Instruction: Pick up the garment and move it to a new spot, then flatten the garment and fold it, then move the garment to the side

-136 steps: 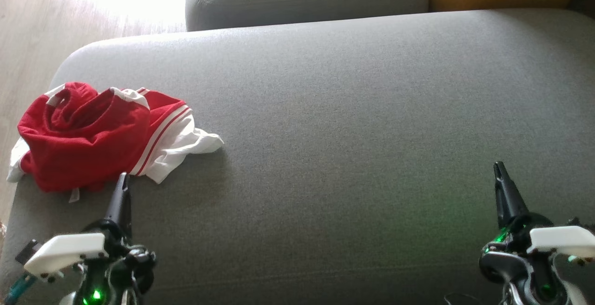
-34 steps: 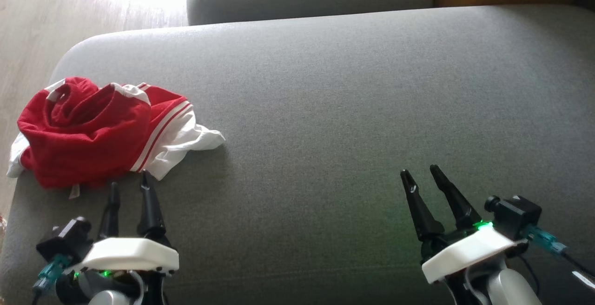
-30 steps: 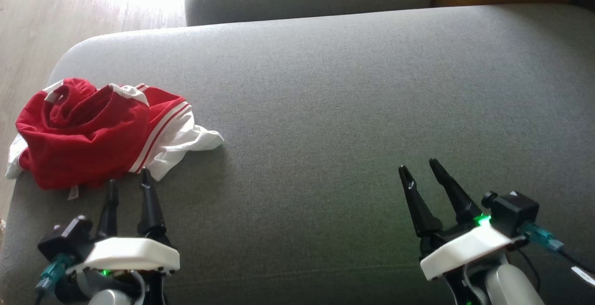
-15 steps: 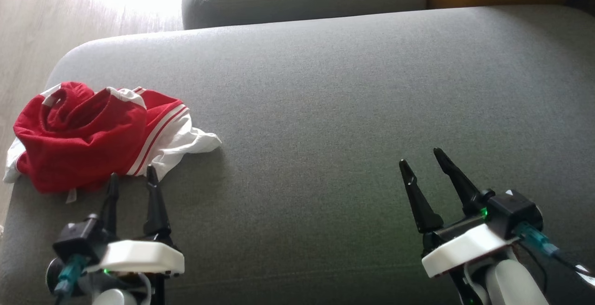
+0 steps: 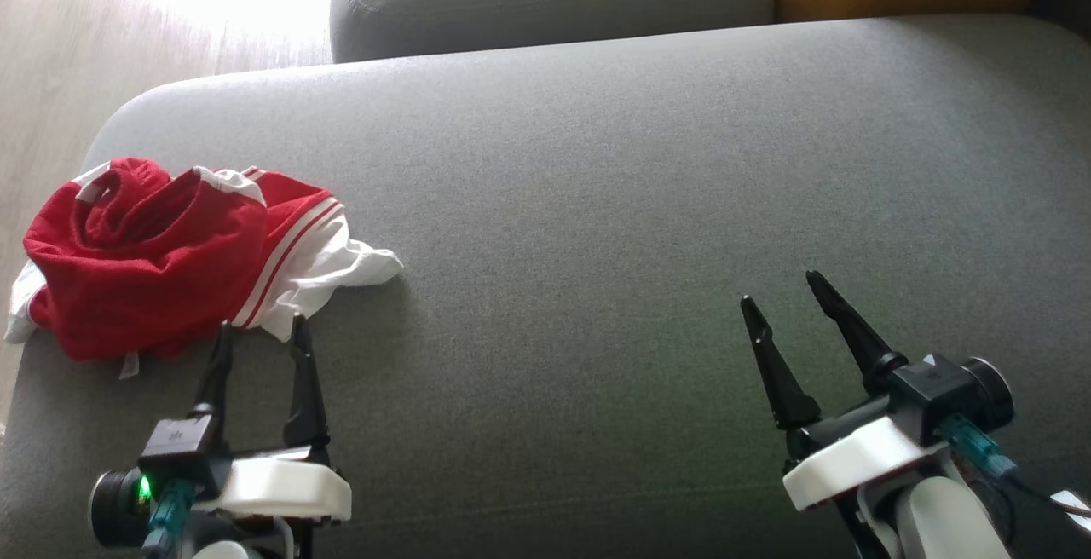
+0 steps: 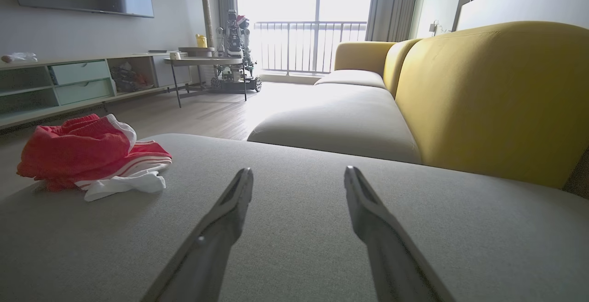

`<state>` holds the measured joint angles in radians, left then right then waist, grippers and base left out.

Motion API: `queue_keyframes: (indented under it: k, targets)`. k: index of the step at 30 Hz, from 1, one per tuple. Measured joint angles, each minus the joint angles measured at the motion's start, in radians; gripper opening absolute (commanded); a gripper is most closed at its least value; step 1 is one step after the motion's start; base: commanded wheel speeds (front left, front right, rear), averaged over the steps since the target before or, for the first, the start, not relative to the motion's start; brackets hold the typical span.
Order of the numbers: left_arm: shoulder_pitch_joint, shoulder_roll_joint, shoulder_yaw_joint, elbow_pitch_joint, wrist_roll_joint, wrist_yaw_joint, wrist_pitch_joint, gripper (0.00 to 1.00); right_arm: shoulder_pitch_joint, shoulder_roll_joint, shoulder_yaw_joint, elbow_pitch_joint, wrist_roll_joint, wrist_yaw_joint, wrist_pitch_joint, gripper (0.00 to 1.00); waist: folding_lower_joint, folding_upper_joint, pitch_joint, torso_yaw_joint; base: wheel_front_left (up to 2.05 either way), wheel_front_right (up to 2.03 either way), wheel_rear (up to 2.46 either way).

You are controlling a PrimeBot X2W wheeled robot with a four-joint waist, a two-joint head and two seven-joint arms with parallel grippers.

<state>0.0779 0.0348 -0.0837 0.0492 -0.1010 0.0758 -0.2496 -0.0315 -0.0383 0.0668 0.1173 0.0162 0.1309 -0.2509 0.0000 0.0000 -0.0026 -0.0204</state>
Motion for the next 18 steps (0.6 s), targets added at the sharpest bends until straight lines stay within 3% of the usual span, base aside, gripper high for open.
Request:
queue_keyframes:
  k: [18]
  targets:
    - [0.004, 0.001, 0.000, 0.036, 0.000, -0.023, 0.000, 1.00, 0.000, 0.000, -0.012, 0.025, 0.012, 0.000, -0.002, 1.00, 0.0000, 0.0000, 0.002, -0.004, 0.00, 0.00, 0.00]
